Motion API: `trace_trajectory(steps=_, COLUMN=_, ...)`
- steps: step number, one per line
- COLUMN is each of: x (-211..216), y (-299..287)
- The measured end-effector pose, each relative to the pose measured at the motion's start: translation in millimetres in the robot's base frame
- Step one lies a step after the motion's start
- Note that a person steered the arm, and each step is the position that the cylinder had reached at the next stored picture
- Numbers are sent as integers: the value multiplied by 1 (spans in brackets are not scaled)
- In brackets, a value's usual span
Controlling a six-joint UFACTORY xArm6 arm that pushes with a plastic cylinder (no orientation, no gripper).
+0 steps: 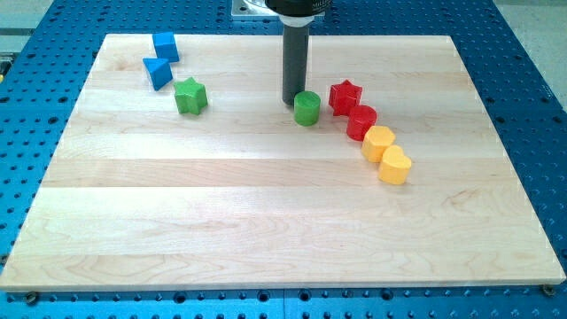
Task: Push the green circle towards the red circle
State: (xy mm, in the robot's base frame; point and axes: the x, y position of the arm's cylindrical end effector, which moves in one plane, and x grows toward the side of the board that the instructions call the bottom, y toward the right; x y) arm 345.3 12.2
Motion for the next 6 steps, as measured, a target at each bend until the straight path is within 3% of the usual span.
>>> trace_trajectory(steps=3, x=28, y=-17)
trace_trajectory(steps=6, x=-12, y=-11)
